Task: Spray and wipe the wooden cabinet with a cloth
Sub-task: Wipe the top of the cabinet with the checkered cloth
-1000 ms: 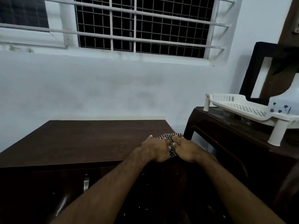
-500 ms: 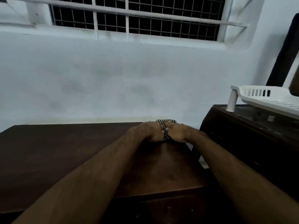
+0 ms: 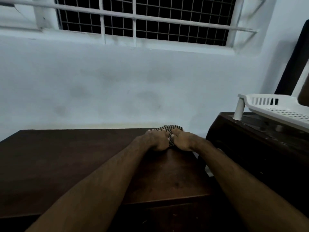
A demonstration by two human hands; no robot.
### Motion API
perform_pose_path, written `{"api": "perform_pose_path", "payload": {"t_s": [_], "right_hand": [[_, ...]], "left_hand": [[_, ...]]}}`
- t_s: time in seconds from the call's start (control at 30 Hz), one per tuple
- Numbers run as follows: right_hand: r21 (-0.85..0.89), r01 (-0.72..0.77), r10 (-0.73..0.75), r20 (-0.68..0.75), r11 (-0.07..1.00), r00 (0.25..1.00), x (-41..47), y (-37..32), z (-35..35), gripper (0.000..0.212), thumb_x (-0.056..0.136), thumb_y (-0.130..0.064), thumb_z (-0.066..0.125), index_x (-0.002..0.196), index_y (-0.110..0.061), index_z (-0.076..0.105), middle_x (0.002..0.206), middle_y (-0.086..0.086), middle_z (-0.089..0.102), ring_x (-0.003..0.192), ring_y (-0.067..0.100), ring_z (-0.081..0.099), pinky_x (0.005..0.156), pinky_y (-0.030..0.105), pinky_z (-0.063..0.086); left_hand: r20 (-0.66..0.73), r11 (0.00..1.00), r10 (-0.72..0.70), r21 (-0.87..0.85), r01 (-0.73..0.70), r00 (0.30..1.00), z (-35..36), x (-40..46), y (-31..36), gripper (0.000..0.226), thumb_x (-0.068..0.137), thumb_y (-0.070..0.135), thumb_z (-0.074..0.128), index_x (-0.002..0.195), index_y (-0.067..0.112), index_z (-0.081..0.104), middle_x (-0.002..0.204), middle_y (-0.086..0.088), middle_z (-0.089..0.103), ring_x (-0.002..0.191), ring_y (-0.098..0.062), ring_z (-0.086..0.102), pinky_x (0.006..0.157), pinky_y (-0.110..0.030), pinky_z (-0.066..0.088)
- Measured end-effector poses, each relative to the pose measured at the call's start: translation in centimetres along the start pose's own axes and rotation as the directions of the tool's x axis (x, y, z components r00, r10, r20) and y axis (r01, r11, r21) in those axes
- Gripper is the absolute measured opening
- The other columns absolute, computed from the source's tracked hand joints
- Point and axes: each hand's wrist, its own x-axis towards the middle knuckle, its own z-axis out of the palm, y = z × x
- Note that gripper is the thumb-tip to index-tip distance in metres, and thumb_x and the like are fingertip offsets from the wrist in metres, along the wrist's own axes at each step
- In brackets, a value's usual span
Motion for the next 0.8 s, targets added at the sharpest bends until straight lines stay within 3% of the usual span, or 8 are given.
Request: {"api": "perform_pose_path", "payload": {"t_s": [0.2,0.37,0.5,0.67,0.8], "right_hand": [[-0.065,0.085,-0.087,-0.027,0.994,0.996,-7.5,1.2,1.3,0.053,0.112,-0.029,0.022,0.159,-0.006,0.02,0.169,0.012,0.013,0.156,0.022,0.016,0.122,0.029,0.016],[-0.2,0.082,-0.104,-0.102,0.976,0.989,-14.8,2.3,4.3,0.056,0.11,-0.035,0.02,0.16,-0.011,0.023,0.169,0.005,0.02,0.155,0.017,0.017,0.126,0.029,0.008],[-0.191,0.012,-0.032,-0.102,0.982,0.994,-15.9,1.4,4.9,0.057,0.108,-0.038,0.019,0.159,-0.014,0.022,0.169,0.003,0.016,0.157,0.025,0.004,0.126,0.046,0.009],[-0.104,-0.004,-0.002,-0.052,0.995,0.999,-13.3,0.1,4.7,0.061,0.108,-0.039,0.019,0.161,-0.009,0.013,0.171,0.009,0.004,0.157,0.028,-0.004,0.127,0.048,0.005],[-0.118,-0.042,0.035,-0.058,0.992,0.998,-13.1,-1.6,4.6,0.062,0.107,-0.04,0.017,0.161,-0.01,0.009,0.171,0.009,0.001,0.157,0.029,-0.004,0.127,0.048,0.002]], "left_hand": [[-0.03,0.991,0.11,0.076,-0.107,0.994,0.3,-7.7,3.2,0.05,0.106,0.034,0.031,0.15,0.013,0.04,0.158,-0.01,0.041,0.143,-0.028,0.042,0.122,-0.049,0.022],[-0.091,0.969,0.247,0.014,-0.247,0.965,1.8,-15.4,4.7,0.047,0.105,0.031,0.035,0.146,0.009,0.044,0.154,-0.013,0.045,0.14,-0.029,0.046,0.118,-0.041,0.035],[-0.085,0.964,0.266,0.041,-0.263,0.96,1.7,-16.8,4.7,0.047,0.106,0.031,0.033,0.147,0.011,0.044,0.157,-0.01,0.043,0.142,-0.027,0.045,0.121,-0.04,0.029],[-0.049,0.979,0.202,0.014,-0.201,0.978,1.1,-15.3,3.4,0.049,0.107,0.031,0.031,0.154,0.018,0.036,0.164,-0.001,0.033,0.149,-0.019,0.035,0.126,-0.043,0.013],[-0.027,0.978,0.209,0.024,-0.209,0.978,0.9,-15.6,2.4,0.051,0.108,0.031,0.03,0.158,0.019,0.029,0.167,0.001,0.025,0.153,-0.015,0.026,0.126,-0.043,0.01]]}}
